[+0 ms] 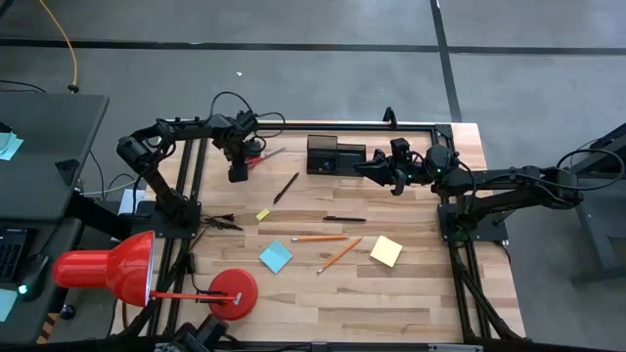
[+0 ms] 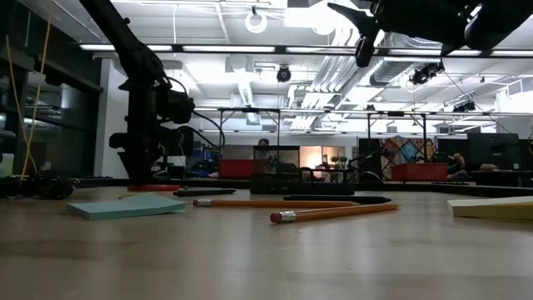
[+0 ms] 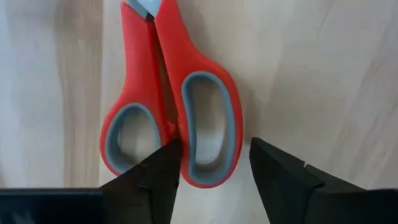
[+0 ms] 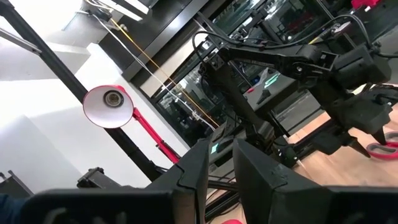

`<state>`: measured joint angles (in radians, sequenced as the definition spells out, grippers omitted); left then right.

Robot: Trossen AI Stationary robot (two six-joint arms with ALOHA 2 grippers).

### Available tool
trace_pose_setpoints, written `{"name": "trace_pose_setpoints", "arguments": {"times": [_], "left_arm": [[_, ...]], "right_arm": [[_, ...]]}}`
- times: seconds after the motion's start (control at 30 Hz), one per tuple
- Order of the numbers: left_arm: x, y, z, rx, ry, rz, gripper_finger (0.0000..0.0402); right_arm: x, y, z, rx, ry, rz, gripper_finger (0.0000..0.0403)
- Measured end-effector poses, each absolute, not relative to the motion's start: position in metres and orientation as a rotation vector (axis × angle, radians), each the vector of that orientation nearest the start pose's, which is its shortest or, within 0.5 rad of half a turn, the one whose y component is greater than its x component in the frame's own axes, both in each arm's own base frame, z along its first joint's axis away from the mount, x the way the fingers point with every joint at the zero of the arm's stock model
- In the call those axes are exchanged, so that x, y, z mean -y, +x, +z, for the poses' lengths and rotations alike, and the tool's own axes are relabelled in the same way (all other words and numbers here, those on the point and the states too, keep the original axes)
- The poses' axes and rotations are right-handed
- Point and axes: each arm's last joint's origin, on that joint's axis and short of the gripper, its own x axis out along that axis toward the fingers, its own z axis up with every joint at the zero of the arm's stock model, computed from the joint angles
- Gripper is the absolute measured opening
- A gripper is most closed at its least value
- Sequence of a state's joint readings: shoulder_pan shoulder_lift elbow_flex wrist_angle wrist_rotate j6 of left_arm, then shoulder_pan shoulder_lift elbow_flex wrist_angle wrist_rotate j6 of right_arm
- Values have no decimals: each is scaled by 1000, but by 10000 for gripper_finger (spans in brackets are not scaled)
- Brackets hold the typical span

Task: Pick and place office supplies into organizer
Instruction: Put the orange scissors in the black desk organizer

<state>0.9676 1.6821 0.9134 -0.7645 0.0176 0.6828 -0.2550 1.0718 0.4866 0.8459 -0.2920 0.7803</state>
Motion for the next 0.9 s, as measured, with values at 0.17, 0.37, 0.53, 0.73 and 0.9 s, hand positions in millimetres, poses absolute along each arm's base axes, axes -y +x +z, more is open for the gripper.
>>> {"name": "trace_pose_setpoints", "arguments": {"times": [0.17, 0.37, 0.53, 0.73, 0.9], "left_arm": [[-224, 155, 143, -1496, -221, 237, 148], [-220, 158, 147, -1502, -243, 186, 128], [-220, 159, 149, -1489, -242, 187, 129], [-221, 157, 158, -1490, -191, 254, 129], [-225, 158, 158, -1492, -157, 307, 127]], "right_arm": [[48, 218, 274, 215, 712, 130, 67], [49, 219, 272, 203, 713, 120, 67], [49, 219, 271, 190, 716, 111, 67], [49, 219, 271, 193, 715, 110, 67], [49, 219, 271, 193, 714, 110, 67]]}}
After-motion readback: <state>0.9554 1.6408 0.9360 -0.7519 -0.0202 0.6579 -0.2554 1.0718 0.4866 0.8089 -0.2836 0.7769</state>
